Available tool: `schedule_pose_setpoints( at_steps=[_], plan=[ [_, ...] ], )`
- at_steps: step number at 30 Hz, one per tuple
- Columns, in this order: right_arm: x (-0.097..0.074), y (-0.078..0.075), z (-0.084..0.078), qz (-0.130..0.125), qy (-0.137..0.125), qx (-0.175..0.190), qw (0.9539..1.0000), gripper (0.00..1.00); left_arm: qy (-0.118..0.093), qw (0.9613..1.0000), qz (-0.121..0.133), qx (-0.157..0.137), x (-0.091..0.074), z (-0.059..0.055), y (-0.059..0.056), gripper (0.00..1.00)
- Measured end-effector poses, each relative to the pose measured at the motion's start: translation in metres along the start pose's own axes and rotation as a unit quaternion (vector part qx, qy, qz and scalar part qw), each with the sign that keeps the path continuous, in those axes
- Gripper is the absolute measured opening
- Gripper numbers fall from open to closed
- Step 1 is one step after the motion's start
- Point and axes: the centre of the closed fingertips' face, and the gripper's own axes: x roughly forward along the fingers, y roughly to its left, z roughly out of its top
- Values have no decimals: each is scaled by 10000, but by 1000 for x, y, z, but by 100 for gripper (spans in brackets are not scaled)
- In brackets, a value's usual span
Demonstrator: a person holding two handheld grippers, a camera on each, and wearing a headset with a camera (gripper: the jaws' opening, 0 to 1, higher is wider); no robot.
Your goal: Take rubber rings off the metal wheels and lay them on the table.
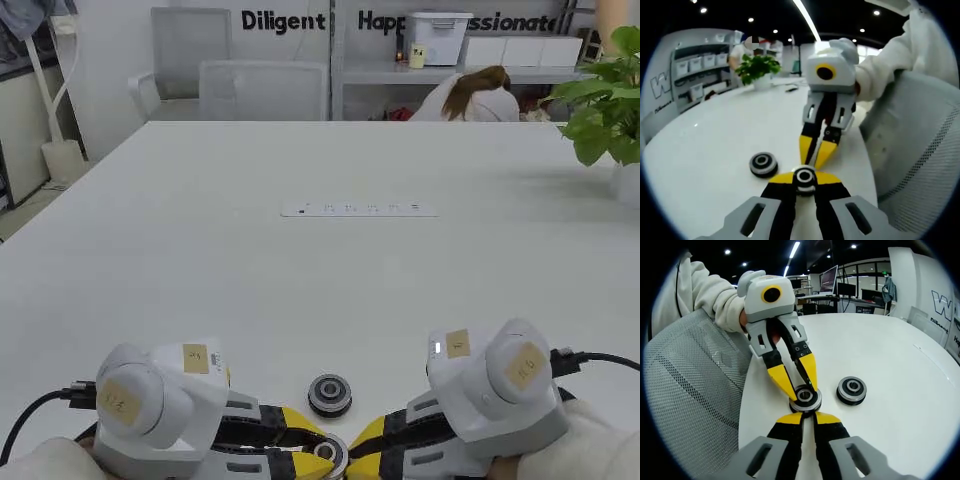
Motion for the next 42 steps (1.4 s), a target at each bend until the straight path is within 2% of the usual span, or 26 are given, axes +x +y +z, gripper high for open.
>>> schedule_pose_setpoints(
  at_steps=[7, 15, 21, 23, 25, 28, 36, 38, 41, 42],
  plan=[
    [-1, -2, 0, -72, 89, 20, 9999, 2, -8, 10000, -4, 18, 0, 1, -1, 15],
    [-3, -5, -1, -132, 80, 474, 9988, 0, 2, 10000, 9, 49, 0, 2, -2, 14],
    [-6, -9, -1, -159, 15, 1007, 9948, 0, 15, 10000, 13, 83, 0, 2, -3, 14],
    [-7, -9, 0, -157, -45, 1199, 9927, 0, 23, 9999, 18, 101, 0, 1, -2, 14],
    [-7, -7, -2, -88, -14, 1700, 9854, 0, 27, 9999, 5, 120, 0, 1, -3, 14],
    [-8, -10, -1, -110, -98, 1674, 9858, 0, 30, 9999, 13, 138, 0, 2, -3, 14],
    [-10, -10, -1, -27, -126, 2271, 9738, 0, 31, 9999, 17, 161, 1, 2, -4, 14],
    [-11, -10, 1, -21, -157, 2300, 9731, 0, 35, 9999, 16, 163, 1, 2, -4, 14],
    [-12, -11, 5, 8, -251, 2491, 9682, 0, 37, 9999, 15, 167, 1, 2, -4, 14],
    [-12, -11, 4, -3, -229, 2505, 9678, 0, 39, 9998, 20, 172, 1, 2, -4, 14]
  ],
)
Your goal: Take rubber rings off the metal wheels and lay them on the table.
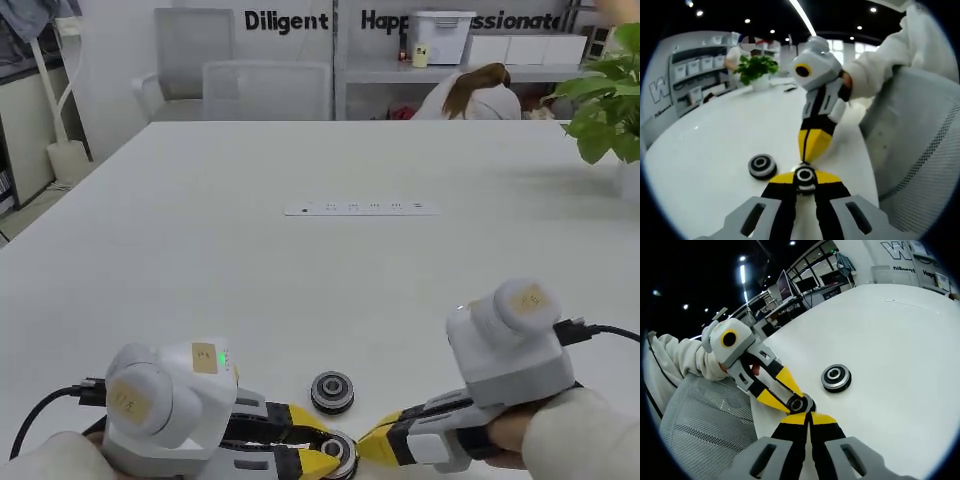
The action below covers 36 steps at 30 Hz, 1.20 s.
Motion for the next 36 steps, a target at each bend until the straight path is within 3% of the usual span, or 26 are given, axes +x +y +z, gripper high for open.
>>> schedule_pose_setpoints(
  at_steps=[15, 36],
  plan=[
    [0, 3, 2, 86, -80, 635, 9979, 0, 13, 10000, -3, 38, 1, 0, 0, 14],
    [1, 8, 4, 166, -92, 697, 9974, 0, 22, 9999, -15, 109, 0, -1, 0, 14]
  ],
)
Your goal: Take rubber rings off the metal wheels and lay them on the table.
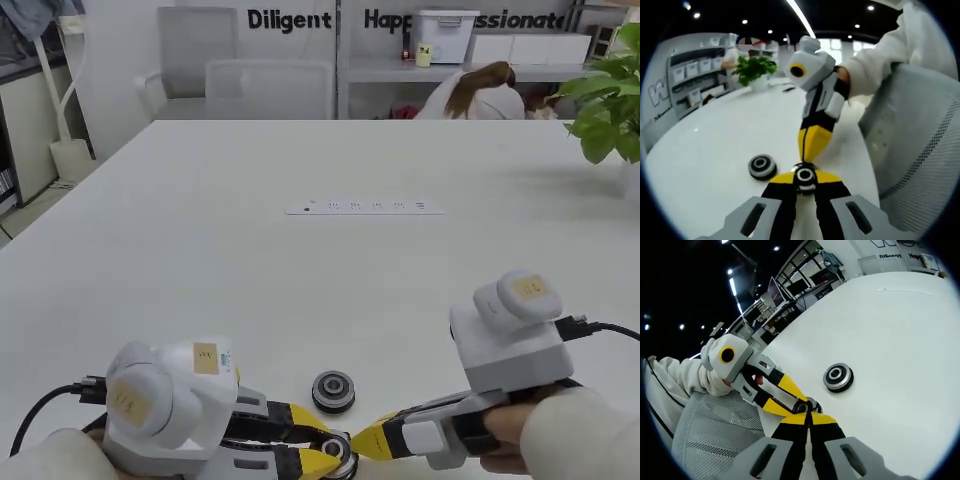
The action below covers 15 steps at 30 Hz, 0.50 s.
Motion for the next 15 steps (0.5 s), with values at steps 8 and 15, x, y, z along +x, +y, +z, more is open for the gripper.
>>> schedule_pose_setpoints(
  at_steps=[8, 15],
  plan=[
    [0, 1, 0, 31, -2, -1, 10000, 0, -3, 10000, -3, 0, 0, 0, 0, 14],
    [0, 4, 1, 91, -12, -2, 10000, 0, -4, 10000, -6, -1, 0, 0, 0, 14]
  ],
)
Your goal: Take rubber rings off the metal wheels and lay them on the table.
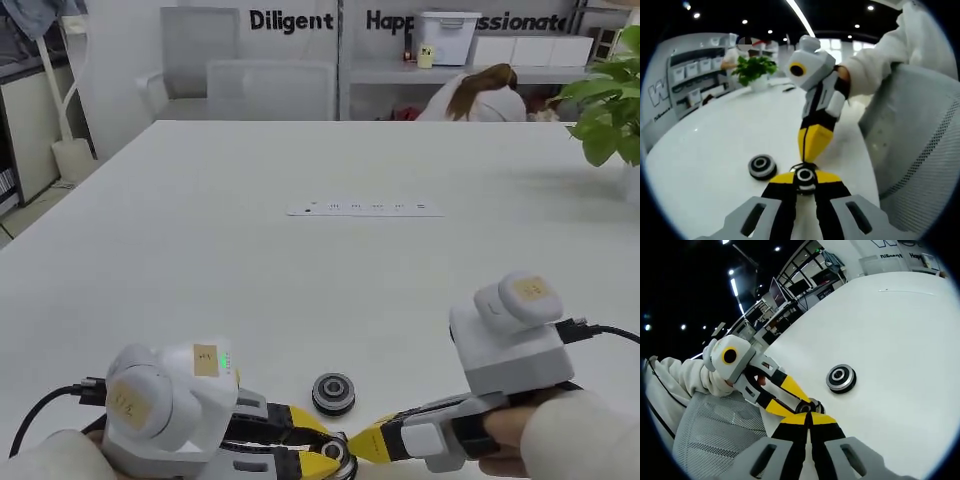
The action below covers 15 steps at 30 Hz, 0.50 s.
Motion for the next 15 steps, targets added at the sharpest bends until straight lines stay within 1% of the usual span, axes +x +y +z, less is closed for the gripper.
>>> schedule_pose_setpoints(
  at_steps=[15],
  plan=[
    [-1, 2, 1, 23, 38, -120, 9999, 0, 22, 10000, -17, -13, 0, 0, 0, 14]
  ],
)
